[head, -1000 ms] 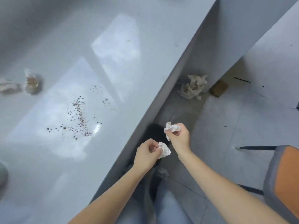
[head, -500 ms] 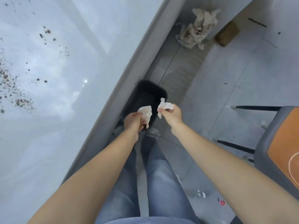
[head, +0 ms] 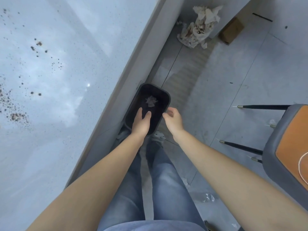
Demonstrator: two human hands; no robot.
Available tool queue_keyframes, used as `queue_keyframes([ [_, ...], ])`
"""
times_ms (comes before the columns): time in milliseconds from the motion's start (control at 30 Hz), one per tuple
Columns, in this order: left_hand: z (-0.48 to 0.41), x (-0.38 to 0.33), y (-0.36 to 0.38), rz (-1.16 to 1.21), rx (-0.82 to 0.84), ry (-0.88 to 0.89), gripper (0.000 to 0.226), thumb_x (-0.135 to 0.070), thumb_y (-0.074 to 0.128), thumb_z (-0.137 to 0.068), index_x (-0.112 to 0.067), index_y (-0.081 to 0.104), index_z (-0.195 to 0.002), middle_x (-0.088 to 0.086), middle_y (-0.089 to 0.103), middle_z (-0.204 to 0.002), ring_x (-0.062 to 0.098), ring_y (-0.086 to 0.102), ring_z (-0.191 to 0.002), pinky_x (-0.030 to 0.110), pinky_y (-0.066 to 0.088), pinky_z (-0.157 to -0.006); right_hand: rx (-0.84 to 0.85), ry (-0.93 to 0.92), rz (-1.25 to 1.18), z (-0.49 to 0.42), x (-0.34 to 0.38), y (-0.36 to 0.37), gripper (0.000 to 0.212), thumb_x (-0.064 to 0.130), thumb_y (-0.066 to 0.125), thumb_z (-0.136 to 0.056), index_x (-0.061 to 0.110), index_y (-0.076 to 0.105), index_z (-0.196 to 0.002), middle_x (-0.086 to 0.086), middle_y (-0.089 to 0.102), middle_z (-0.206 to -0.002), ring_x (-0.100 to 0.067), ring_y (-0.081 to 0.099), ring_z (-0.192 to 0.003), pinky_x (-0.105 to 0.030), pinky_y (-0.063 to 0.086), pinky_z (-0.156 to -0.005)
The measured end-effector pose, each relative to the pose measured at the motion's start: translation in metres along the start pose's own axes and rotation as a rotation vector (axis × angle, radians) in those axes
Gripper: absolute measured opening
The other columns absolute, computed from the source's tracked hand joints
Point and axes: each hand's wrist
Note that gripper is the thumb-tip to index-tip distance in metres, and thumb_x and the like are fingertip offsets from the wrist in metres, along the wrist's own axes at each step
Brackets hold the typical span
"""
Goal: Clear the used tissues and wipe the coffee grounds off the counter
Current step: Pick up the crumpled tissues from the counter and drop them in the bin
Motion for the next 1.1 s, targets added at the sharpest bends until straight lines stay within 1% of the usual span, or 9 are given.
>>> queue_keyframes([
  [133,0.011,-0.002,0.008,-0.057,0.01,0.108,0.057,-0.034,0.038,-0.098,-0.023,0.017,-0.149,-0.001,0.02,-0.158,0.017,0.02,-0.144,0.039,0.018,-0.118,-0.027,-0.077,0.049,0.007,-0.002,-0.004,0.043,0.018,0.051,-0.092,0.016,0.045,-0.134,-0.005,0.049,-0.139,-0.02,0.045,-0.128,-0.035,0.038,-0.107],
  [200,0.02,-0.005,0.013,-0.096,0.012,0.171,0.057,-0.033,0.038,-0.098,-0.02,0.017,-0.149,0.0,0.02,-0.158,0.016,0.018,-0.145,0.038,0.017,-0.119,-0.041,-0.12,0.062,0.013,-0.001,-0.007,0.043,0.019,0.051,-0.093,0.017,0.044,-0.135,-0.004,0.047,-0.141,-0.02,0.042,-0.131,-0.039,0.036,-0.109],
  [300,0.033,-0.012,0.017,-0.1,0.035,0.22,0.061,-0.035,0.041,-0.097,-0.021,0.015,-0.149,-0.001,0.019,-0.158,0.016,0.018,-0.145,0.036,0.017,-0.118,-0.083,-0.206,0.09,0.027,0.005,-0.015,0.045,0.021,0.05,-0.094,0.018,0.042,-0.138,-0.002,0.043,-0.145,-0.019,0.038,-0.134,-0.037,0.034,-0.11],
  [400,0.047,-0.023,0.02,-0.156,0.044,0.328,0.064,-0.034,0.044,-0.096,-0.017,0.014,-0.149,0.0,0.017,-0.159,0.015,0.015,-0.145,0.033,0.015,-0.118,-0.131,-0.314,0.12,0.046,0.016,-0.029,0.047,0.019,0.048,-0.095,0.017,0.039,-0.141,-0.002,0.036,-0.151,-0.019,0.03,-0.139,-0.038,0.026,-0.115],
  [533,0.075,-0.044,0.022,-0.247,0.026,0.533,0.064,-0.031,0.047,-0.096,-0.011,0.016,-0.149,0.005,0.019,-0.158,0.018,0.013,-0.146,0.04,0.015,-0.12,-0.158,-0.452,0.199,0.071,0.035,-0.056,0.046,0.019,0.046,-0.096,0.019,0.038,-0.142,-0.001,0.028,-0.155,-0.018,0.022,-0.143,-0.038,0.019,-0.117],
  [633,0.1,-0.052,0.02,-0.342,-0.003,0.655,0.065,-0.037,0.046,-0.095,-0.017,0.015,-0.149,0.003,0.016,-0.159,0.016,0.009,-0.147,0.042,0.013,-0.12,-0.166,-0.566,0.252,0.085,0.056,-0.074,0.046,0.02,0.046,-0.097,0.021,0.037,-0.142,0.002,0.026,-0.156,-0.017,0.02,-0.143,-0.039,0.019,-0.117],
  [733,0.123,-0.06,0.015,-0.458,-0.055,0.73,0.066,-0.044,0.043,-0.094,-0.024,0.012,-0.149,-0.001,0.011,-0.16,0.015,0.003,-0.147,0.043,0.01,-0.12,-0.182,-0.651,0.285,0.1,0.077,-0.087,0.046,0.022,0.045,-0.097,0.023,0.037,-0.142,0.002,0.027,-0.156,-0.015,0.021,-0.143,-0.04,0.02,-0.116],
  [900,0.161,-0.092,-0.004,-0.594,-0.218,0.887,0.065,-0.049,0.039,-0.094,-0.031,0.008,-0.149,-0.007,0.004,-0.16,0.012,-0.003,-0.147,0.041,-0.001,-0.117,-0.177,-0.831,0.345,0.128,0.108,-0.1,0.047,0.023,0.045,-0.096,0.023,0.037,-0.143,0.002,0.027,-0.156,-0.015,0.02,-0.144,-0.038,0.019,-0.116],
  [1100,0.2,-0.127,-0.045,-0.681,-0.414,0.914,0.069,-0.055,0.033,-0.094,-0.034,-0.004,-0.149,-0.011,-0.011,-0.159,0.01,-0.016,-0.145,0.045,-0.012,-0.116,-0.168,-1.022,0.489,0.16,0.16,-0.1,0.053,0.03,0.044,-0.097,0.03,0.026,-0.147,0.005,0.015,-0.16,-0.014,0.007,-0.147,-0.043,0.009,-0.118],
])
Point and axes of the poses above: each hand's wrist, its own z-axis away from the middle knuckle, its own y-axis out of the palm, x = y × z
